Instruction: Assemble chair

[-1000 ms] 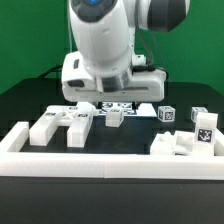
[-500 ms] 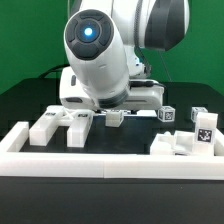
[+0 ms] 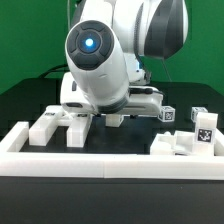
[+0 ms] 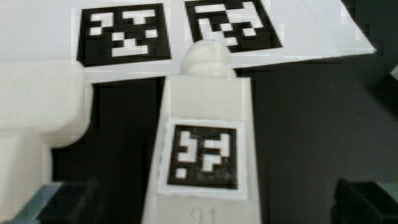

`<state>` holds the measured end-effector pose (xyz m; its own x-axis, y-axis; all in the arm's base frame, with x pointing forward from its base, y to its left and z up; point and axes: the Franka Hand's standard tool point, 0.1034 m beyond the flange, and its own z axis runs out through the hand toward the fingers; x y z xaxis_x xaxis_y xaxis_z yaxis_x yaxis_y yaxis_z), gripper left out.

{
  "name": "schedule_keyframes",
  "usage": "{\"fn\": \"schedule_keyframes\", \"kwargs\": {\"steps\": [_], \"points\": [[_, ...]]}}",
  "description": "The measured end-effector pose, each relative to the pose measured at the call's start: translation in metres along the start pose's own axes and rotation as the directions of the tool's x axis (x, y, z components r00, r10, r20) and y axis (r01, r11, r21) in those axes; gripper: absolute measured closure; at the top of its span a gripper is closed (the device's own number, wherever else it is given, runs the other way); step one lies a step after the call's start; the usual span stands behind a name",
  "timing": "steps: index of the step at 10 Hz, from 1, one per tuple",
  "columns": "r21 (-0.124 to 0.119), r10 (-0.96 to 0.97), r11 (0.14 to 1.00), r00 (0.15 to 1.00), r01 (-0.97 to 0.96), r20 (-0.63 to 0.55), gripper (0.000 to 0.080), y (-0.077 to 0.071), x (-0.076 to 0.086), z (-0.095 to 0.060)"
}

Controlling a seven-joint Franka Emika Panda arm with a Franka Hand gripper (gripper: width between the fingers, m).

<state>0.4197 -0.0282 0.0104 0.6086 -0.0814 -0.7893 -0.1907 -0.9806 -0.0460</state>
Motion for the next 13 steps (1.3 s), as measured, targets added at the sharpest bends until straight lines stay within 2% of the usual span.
{"fn": "schedule_keyframes", "kwargs": {"steps": [2, 3, 4, 5, 10, 13], "points": [[-0.001, 0.001, 1.000, 1.000, -0.001, -0.004, 0.0163, 0.000, 0.001, 0.001], [-0.001, 0.001, 1.000, 1.000, -0.001, -0.005, 0.0331, 0.000, 0.001, 0.001], [-0.001, 0.000, 1.000, 1.000, 0.000, -0.005, 0.0331, 0.000, 0.001, 0.001], [-0.002, -0.001, 1.000, 1.000, 0.001, -0.006, 0.0514, -0.001, 0.002, 0.001], [-0.005, -0.006, 1.000, 1.000, 0.006, -0.012, 0.0511, -0.004, 0.002, -0.002], [-0.018, -0.048, 0.999, 0.997, 0.047, -0.057, 0.0510, -0.021, -0.011, -0.036]]}}
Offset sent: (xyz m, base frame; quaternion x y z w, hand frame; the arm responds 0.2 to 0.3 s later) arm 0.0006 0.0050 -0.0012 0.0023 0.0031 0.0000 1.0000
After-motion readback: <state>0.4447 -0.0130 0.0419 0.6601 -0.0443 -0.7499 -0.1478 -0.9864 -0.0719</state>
